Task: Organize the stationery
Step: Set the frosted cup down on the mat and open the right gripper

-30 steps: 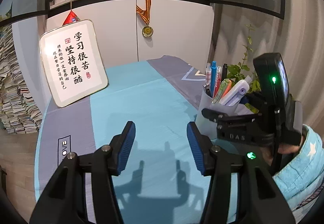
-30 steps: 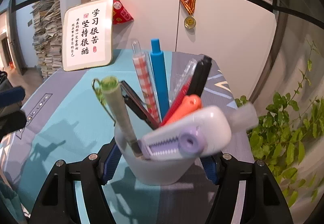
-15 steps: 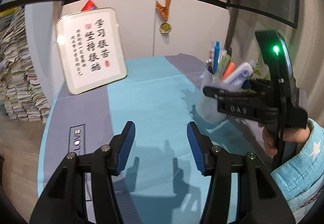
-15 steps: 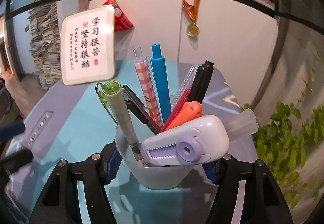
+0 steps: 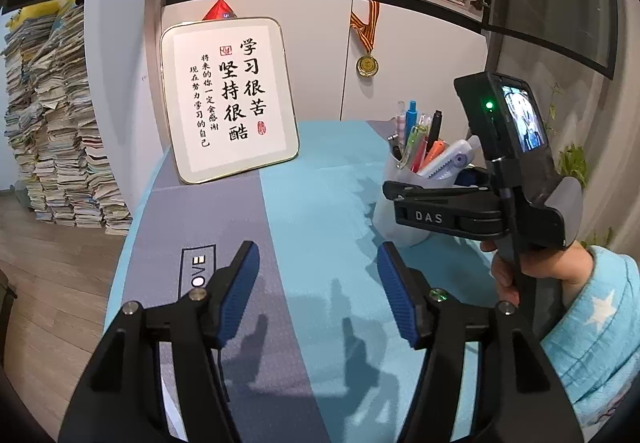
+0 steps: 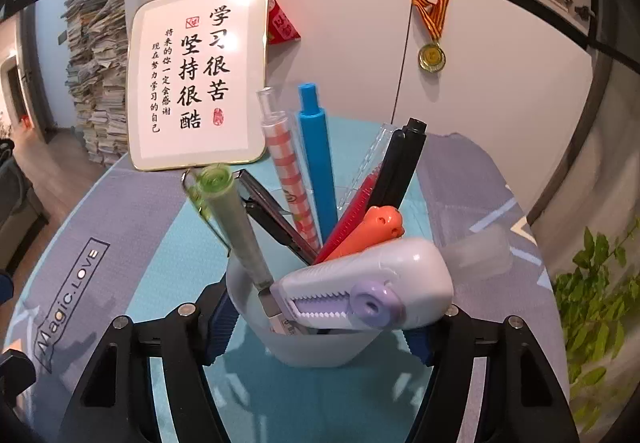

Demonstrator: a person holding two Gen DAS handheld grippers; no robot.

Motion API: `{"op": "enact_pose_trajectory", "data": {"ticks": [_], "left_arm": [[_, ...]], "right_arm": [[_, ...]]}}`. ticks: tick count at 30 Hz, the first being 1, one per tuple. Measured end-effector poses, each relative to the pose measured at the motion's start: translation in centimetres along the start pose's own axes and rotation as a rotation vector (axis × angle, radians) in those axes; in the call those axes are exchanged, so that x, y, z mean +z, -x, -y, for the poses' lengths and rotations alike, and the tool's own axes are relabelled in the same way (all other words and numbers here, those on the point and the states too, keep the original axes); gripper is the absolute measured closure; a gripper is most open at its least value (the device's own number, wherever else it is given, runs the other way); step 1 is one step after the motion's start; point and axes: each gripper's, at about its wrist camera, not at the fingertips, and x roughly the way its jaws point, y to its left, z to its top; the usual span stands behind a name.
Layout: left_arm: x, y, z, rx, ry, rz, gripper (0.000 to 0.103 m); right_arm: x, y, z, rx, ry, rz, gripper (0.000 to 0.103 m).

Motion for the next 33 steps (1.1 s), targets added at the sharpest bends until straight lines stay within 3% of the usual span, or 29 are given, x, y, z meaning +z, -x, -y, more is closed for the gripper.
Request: {"op": "enact_pose_trajectory", "data": {"ticks": [5, 11, 18, 23, 33], "left_arm": [[0.2, 0.8, 0.8, 0.015, -0.020, 0.023, 0.035], [0.8, 1.8, 1.6, 0.045, -0.028, 0.041, 0.030], [1.3, 4.5, 4.5, 0.053, -0.044, 0.092, 0.025], [1.7, 7.4, 6.3, 0.073, -0.052, 0.143, 0.021], [2.7, 14.9, 8.9, 0.073, -0.065, 0.273, 0.009]], "right_arm": [[-1.0, 1.2, 0.4, -0.008, -0.008, -0.019, 0.022], [-3.9, 5.6, 1.4, -0.021, -0.017, -0.027, 0.021], [-4.9, 15.2, 3.5, -0.114, -0.100, 0.094, 0.021], [-4.8, 21.3, 4.1, -0.215, -0.145, 0.183, 0.012], [-6.1, 28.1, 2.8, -0.242, -0.157, 0.302, 0.012]]}}
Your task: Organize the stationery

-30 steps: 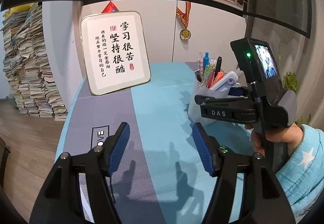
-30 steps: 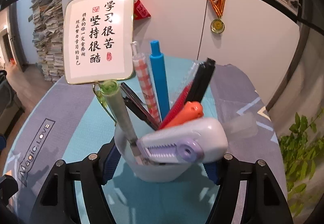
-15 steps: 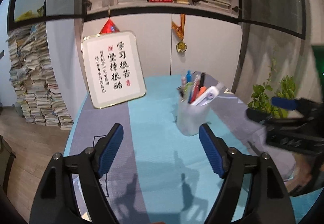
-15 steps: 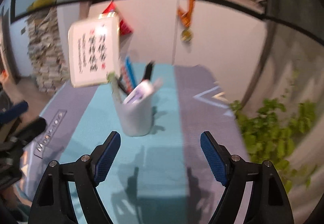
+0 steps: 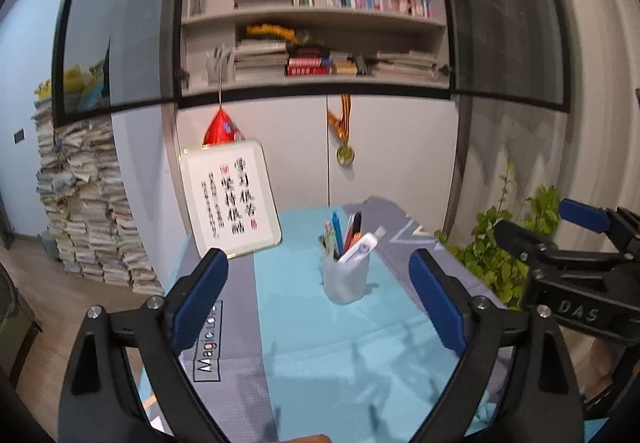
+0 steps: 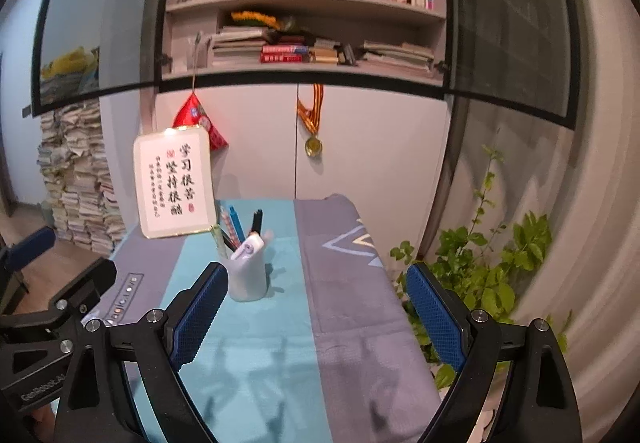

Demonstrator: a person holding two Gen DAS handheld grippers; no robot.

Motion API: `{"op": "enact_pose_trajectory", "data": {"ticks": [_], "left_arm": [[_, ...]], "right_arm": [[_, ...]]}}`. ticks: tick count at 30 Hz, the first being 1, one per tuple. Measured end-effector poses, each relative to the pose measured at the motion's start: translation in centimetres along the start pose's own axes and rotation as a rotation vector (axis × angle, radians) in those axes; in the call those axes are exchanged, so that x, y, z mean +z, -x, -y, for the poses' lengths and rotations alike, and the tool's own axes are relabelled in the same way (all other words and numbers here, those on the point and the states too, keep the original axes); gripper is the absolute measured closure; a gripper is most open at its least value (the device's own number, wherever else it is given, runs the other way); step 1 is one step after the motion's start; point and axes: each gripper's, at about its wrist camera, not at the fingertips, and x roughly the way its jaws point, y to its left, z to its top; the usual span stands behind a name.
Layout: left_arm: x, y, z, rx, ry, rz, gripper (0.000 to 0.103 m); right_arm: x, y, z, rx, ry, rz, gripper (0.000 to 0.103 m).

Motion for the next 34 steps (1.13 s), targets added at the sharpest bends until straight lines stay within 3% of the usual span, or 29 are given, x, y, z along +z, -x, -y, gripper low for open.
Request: {"op": "enact_pose_trajectory", "data": {"ticks": [10, 26, 34], "left_arm": [[0.9, 3.2, 0.0, -0.005, 0.016, 0.059, 0.007], [1.8, 5.8, 1.3, -0.003, 0.011, 0.138, 0.004], [1.7, 5.6, 1.5, -0.003, 0.013, 0.139, 0.004]], "right_arm": [[0.3, 5.1, 0.5, -0.021, -0.028, 0.095, 0.008], [1.2, 7.9, 1.0, -0.038, -0.065, 0.179, 0.007], [1.0, 7.9, 0.7, -0.033, -0.059, 0.174, 0.007]]}}
